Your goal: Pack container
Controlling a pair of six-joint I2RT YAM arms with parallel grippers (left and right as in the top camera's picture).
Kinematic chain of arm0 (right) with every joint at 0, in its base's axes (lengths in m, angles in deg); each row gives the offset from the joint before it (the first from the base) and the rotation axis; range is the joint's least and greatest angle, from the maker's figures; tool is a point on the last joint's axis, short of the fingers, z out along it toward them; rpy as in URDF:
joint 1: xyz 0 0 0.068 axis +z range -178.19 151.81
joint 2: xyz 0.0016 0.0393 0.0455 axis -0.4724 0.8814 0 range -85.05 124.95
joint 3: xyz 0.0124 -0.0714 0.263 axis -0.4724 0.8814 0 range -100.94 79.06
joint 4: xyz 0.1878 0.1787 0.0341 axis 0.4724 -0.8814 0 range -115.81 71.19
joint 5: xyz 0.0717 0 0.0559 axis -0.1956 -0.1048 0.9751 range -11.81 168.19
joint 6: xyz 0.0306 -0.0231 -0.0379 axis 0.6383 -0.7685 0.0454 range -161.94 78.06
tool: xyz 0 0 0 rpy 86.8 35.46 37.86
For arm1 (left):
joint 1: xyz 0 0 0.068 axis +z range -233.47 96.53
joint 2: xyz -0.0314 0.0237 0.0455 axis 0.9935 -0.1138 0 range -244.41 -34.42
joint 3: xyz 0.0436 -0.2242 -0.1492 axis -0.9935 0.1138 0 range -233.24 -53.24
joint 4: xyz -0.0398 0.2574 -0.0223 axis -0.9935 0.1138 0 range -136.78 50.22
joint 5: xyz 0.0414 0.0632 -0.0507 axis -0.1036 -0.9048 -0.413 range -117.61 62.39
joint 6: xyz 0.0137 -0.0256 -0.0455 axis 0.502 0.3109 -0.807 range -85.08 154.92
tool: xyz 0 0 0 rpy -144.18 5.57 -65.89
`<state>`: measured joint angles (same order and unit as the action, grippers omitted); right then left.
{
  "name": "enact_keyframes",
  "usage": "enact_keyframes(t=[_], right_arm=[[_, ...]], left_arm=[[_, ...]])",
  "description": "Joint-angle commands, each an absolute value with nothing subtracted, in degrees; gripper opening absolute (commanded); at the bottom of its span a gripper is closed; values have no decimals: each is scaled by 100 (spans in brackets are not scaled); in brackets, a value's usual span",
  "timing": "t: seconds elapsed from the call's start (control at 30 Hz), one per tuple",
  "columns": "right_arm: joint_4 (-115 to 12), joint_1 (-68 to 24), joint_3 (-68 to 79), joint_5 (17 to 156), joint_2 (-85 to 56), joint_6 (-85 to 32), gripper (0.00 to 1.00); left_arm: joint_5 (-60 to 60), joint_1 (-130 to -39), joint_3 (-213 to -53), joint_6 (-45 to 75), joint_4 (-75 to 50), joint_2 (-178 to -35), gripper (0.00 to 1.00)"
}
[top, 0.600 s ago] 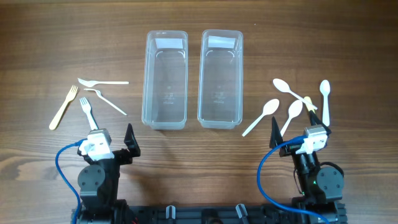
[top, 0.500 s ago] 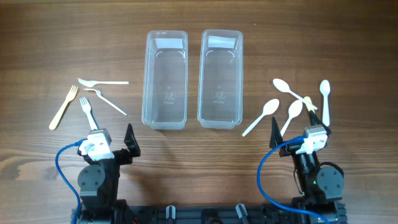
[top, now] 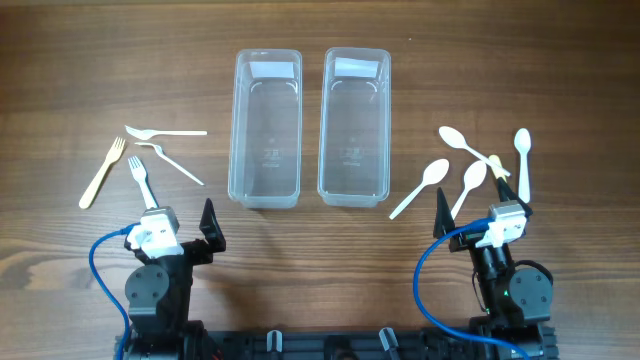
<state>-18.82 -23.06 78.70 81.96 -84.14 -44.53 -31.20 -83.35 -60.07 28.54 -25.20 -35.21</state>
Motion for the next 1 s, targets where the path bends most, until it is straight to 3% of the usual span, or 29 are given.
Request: enact_keyframes(t=[0.0,0.97], right_arm=[[-1864,-2278,7877,8076,-8440,-4341,100],[-1864,-2278,7877,8076,-8440,-4341,100]], left_arm=[[-3136,-8319,-5977,2802,-2537,-3480,100],[-3136,-8319,-5977,2802,-2537,-3480,100]])
